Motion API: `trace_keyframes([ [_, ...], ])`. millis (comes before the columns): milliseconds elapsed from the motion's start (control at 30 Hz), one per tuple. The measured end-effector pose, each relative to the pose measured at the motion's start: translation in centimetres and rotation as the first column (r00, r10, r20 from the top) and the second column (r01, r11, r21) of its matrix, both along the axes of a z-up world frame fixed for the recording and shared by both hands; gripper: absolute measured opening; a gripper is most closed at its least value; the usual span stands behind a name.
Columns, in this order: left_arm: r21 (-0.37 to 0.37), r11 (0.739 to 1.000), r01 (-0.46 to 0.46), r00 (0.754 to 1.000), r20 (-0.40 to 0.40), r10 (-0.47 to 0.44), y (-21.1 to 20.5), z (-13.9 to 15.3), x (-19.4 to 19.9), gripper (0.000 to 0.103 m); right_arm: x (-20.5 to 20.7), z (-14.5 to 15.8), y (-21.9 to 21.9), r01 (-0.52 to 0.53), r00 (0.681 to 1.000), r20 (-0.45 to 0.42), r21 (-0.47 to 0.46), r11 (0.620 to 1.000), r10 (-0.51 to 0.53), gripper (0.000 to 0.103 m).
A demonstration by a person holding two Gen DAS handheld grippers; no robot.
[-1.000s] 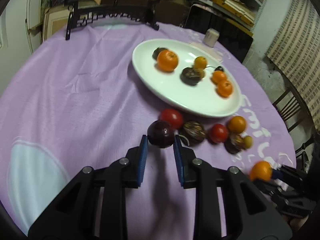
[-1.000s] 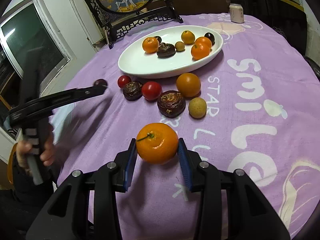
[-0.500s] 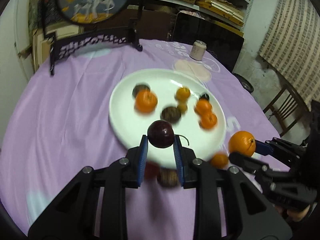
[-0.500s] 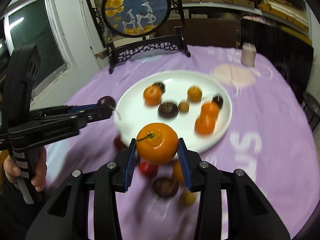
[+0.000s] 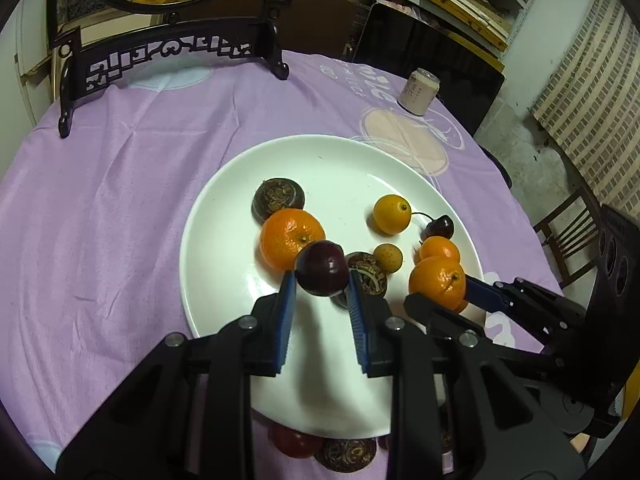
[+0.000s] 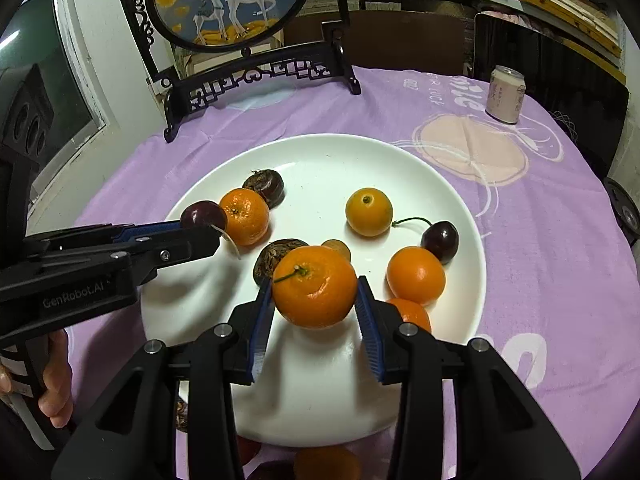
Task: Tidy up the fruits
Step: 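Open both tools to drop the cherry and orange onto the white plate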
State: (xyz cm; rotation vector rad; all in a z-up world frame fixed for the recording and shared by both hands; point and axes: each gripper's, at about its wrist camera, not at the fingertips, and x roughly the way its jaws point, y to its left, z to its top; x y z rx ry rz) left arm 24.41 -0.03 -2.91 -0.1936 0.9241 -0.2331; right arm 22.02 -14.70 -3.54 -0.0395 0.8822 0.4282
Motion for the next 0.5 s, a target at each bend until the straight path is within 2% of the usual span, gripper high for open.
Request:
trace_keyframes([
  [33, 0.005, 1.000, 0.001, 1.000, 0.001, -0.001, -0.1, -0.1, 0.0, 0.026, 0.0, 0.0, 0.1, 0.000, 1.000, 0.008, -0.009, 1.000, 0.000, 0.042],
  [67, 0.012, 1.000, -0.005, 1.000, 0.007, 0.005, -0.1, -0.1, 0.1, 0.030, -0.1, 0.1, 0.1, 0.006, 1.000, 0.026, -0.012, 1.000, -0.006, 0.052],
  [100, 0.014, 1.000, -0.007, 1.000, 0.007, 0.007, -0.1, -0.1, 0.0, 0.041, -0.3, 0.4, -0.1, 0.030, 0.998, 0.062, -0.020, 0.999, -0.028, 0.057],
  [167, 0.008, 1.000, -0.024, 0.999, 0.023, 0.024, 0.3, 0.1, -0.5, 0.050, -1.1, 0.9, -0.8, 0.063, 0.994, 0.095, -0.026, 0.998, -0.060, 0.057],
  [267, 0.000, 0.999, -0.036, 0.998, 0.051, 0.036, 1.1, 0.8, -2.5, 0.054, -3.1, 2.1, -2.8, 0.092, 0.988, 0.121, 0.031, 0.995, -0.095, 0.057],
  [400, 0.014, 0.998, -0.065, 0.992, 0.114, 0.063, 2.2, 2.0, -7.8, 0.064, -8.0, 2.8, -5.7, 0.088, 0.989, 0.110, 0.086, 0.992, -0.097, 0.059],
  [500, 0.024, 0.998, -0.066, 0.987, 0.145, 0.062, 2.7, 1.7, -12.4, 0.067, -12.1, 2.3, -7.5, 0.110, 0.989, 0.097, 0.061, 0.992, -0.116, 0.061],
])
